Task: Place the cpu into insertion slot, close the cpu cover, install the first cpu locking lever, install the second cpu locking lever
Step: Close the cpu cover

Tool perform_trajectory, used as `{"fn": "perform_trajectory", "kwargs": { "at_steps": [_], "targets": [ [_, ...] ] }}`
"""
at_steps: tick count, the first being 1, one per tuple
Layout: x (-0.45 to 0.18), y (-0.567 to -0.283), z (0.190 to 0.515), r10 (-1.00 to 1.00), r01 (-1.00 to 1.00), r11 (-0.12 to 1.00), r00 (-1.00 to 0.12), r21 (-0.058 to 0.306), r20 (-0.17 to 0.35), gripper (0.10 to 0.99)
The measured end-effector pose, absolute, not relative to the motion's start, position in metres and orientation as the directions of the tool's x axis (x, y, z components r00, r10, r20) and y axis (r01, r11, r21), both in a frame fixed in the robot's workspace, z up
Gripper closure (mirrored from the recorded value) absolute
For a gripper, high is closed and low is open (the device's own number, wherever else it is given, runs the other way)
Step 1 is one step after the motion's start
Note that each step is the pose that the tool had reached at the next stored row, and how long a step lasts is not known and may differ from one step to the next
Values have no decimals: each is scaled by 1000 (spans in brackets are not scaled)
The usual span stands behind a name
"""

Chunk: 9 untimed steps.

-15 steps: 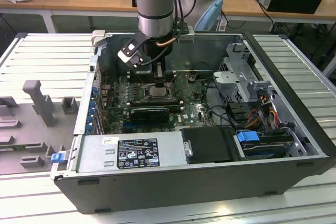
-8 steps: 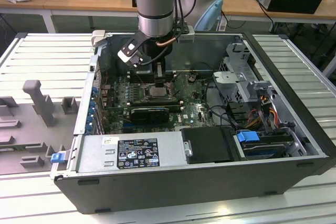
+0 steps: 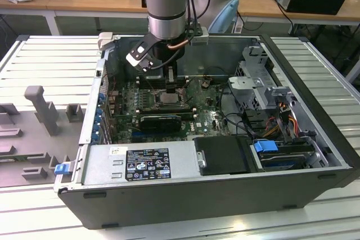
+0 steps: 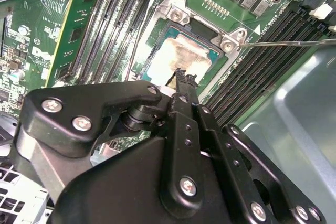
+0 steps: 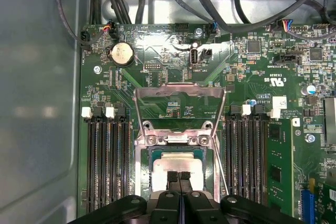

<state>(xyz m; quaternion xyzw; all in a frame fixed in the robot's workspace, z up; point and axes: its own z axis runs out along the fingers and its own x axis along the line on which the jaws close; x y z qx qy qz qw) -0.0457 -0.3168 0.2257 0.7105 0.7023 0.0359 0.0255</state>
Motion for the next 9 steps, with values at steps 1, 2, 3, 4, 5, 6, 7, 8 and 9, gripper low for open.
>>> {"fn": "perform_trajectory", "kwargs": {
  "at_steps": [1, 2, 3, 4, 5, 6, 7, 8, 9],
  "targets": [
    [-46, -317, 226, 1000, 996, -13, 11, 87, 15, 980],
    [-46, -317, 226, 1000, 996, -13, 12, 87, 15, 980],
    [-46, -317, 226, 1000, 996, -13, 12, 87, 15, 980],
    [-46, -317, 227, 1000, 996, -13, 12, 86, 15, 980],
    [-46, -317, 227, 1000, 996, -13, 12, 86, 15, 980],
    [-46, -317, 228, 1000, 996, -14, 12, 87, 15, 980],
    [-46, -317, 229, 1000, 996, -14, 13, 87, 15, 980],
    [-46, -317, 231, 1000, 996, -15, 13, 87, 15, 980],
    [-46, -317, 232, 1000, 996, -15, 14, 87, 15, 980]
  ]
}}
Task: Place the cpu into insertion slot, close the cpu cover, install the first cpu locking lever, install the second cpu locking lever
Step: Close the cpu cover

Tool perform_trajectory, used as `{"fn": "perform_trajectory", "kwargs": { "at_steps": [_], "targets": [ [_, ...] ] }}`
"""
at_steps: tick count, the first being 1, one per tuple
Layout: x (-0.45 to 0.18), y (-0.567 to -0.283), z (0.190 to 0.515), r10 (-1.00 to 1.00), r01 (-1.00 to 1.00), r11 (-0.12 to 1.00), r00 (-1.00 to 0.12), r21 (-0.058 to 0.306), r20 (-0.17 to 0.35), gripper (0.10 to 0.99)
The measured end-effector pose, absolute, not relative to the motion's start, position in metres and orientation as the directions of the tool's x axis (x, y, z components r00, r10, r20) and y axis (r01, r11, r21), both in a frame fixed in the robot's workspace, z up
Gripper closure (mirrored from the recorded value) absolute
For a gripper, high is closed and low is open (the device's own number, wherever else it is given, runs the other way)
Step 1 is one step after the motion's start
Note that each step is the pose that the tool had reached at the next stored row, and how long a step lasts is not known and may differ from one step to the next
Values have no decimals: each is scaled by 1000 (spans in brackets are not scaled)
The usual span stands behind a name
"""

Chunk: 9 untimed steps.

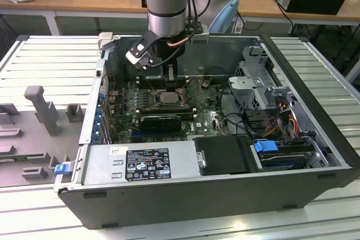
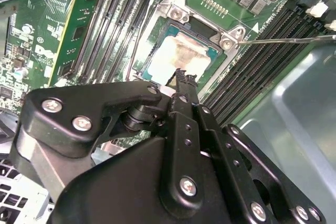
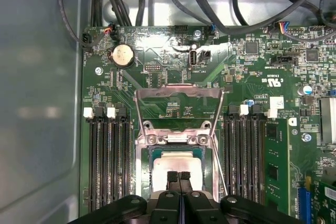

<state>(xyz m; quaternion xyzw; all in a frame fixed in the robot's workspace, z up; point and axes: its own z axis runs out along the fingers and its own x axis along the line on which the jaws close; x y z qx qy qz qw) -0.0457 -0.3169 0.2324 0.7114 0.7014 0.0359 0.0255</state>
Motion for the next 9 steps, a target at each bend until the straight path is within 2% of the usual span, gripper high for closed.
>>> {"fn": "perform_trajectory", "kwargs": {
  "at_steps": [9],
  "targets": [
    [-46, -317, 248, 1000, 996, -19, 17, 87, 15, 980]
  ]
}}
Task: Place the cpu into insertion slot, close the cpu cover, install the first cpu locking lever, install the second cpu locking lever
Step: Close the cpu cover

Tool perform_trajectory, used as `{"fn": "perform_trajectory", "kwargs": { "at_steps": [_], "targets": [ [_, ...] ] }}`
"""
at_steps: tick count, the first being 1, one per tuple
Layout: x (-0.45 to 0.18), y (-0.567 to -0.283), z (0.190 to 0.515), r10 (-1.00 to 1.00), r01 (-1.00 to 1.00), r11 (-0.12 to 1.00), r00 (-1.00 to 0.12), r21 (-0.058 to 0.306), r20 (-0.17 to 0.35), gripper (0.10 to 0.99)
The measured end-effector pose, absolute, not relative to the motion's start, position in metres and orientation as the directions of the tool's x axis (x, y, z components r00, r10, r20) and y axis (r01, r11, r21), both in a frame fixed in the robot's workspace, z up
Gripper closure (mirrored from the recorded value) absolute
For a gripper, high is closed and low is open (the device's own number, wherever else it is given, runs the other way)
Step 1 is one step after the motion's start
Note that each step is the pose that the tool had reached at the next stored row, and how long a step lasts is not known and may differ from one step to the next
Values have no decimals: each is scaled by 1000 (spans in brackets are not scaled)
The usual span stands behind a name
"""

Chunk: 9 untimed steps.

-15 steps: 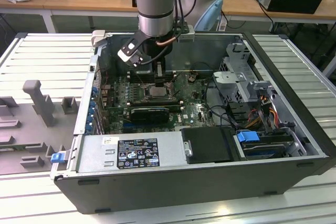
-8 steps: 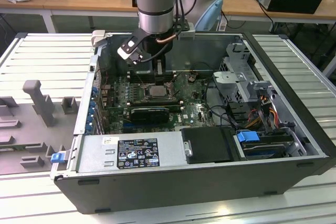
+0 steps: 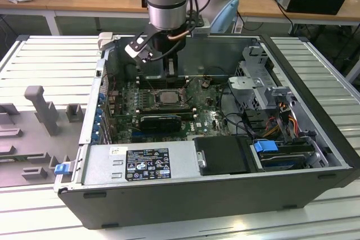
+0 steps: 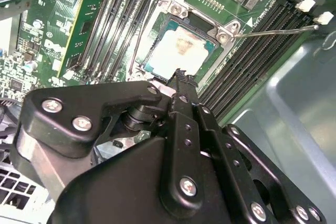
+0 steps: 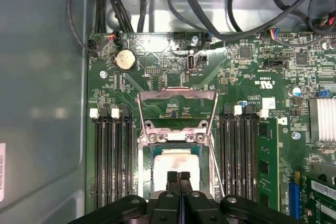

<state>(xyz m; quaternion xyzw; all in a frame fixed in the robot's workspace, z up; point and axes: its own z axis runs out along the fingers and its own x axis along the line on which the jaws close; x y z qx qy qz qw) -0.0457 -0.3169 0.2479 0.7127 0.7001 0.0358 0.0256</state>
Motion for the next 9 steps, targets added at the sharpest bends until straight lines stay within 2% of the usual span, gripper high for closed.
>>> {"fn": "perform_trajectory", "kwargs": {
  "at_steps": [9],
  "targets": [
    [-42, -317, 261, 1000, 996, -21, 20, 87, 15, 980]
  ]
}}
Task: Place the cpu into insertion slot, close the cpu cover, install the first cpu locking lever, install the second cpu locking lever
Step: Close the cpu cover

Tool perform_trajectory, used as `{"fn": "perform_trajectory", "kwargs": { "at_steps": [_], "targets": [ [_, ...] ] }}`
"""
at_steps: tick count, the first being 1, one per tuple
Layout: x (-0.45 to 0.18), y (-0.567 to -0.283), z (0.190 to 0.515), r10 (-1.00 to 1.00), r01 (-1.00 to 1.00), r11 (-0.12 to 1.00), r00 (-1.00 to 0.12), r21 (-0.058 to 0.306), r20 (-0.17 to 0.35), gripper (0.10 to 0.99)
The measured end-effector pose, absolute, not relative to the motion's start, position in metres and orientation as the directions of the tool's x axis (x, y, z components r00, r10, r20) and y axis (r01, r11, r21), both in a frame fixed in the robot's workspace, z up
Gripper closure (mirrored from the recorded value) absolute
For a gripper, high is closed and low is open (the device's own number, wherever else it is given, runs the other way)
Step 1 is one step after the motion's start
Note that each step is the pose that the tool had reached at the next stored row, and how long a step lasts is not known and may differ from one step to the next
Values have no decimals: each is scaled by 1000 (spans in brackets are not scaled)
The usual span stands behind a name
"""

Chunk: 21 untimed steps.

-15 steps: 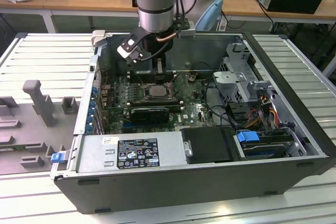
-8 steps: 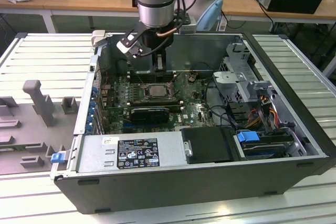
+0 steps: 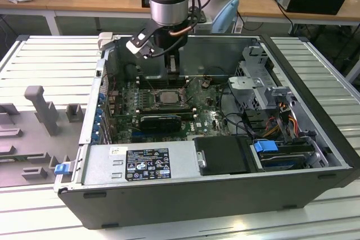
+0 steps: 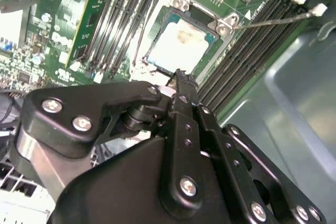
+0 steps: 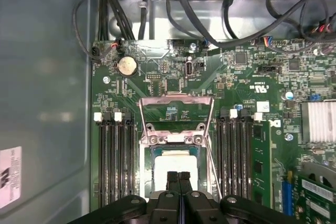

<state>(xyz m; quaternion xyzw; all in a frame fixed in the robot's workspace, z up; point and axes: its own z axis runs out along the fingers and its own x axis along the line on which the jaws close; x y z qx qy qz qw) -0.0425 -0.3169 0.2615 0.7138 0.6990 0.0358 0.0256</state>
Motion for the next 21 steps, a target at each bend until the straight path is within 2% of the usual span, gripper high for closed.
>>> {"fn": "perform_trajectory", "kwargs": {
  "at_steps": [21],
  "targets": [
    [-41, -317, 282, 1000, 996, -26, 25, 86, 15, 980]
  ]
}}
